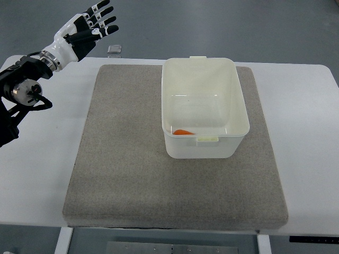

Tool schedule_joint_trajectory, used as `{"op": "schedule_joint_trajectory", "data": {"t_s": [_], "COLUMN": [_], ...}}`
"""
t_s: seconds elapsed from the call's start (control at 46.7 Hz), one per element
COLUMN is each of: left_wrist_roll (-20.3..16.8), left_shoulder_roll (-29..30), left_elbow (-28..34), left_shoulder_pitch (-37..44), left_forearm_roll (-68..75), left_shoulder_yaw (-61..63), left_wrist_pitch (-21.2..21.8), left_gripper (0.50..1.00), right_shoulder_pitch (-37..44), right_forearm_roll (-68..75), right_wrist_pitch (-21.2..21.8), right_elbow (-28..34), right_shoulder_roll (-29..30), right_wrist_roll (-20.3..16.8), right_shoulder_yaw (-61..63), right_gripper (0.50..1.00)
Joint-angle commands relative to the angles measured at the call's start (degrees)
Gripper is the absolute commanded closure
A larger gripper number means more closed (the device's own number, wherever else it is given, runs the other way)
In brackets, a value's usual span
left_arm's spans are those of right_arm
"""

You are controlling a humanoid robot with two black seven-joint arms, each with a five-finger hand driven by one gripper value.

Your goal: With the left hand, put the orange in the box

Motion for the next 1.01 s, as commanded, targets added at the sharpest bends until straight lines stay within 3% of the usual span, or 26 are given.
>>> {"op": "schedule_joint_trajectory", "data": {"t_s": [0.0, 0.279, 0.536, 0.986], "left_wrist_roll": [3.4, 13.5, 16.2, 15.6], "left_shoulder_roll": [0.1, -0.1, -0.6, -0.7], "left_elbow": [0.1, 0.6, 4.4, 6.7], "left_shoulder_pitch": [0.8, 3.2, 2.6, 2.4], "left_forearm_roll": [-2.7, -9.9, -19.2, -18.3], "left_shoulder_yaw": [-0.1, -4.2, -5.0, -4.8], "left_wrist_pitch": [-1.4, -2.1, -1.8, 1.0], "left_gripper": [0.506, 0.506, 0.506, 0.506], "right_shoulder_pitch": [0.0, 0.0, 0.0, 0.0], "right_forearm_roll": [0.0, 0.1, 0.0, 0.1], "right_wrist_pitch": [0.0, 0.0, 0.0, 0.0], "right_elbow": [0.0, 0.0, 0.0, 0.0], "right_shoulder_roll": [0.0, 0.0, 0.0, 0.0], "right_wrist_roll": [0.0, 0.0, 0.0, 0.0], "right_shoulder_yaw": [0.0, 0.0, 0.0, 0.0], "right_gripper": [0.574, 0.574, 0.574, 0.574]}}
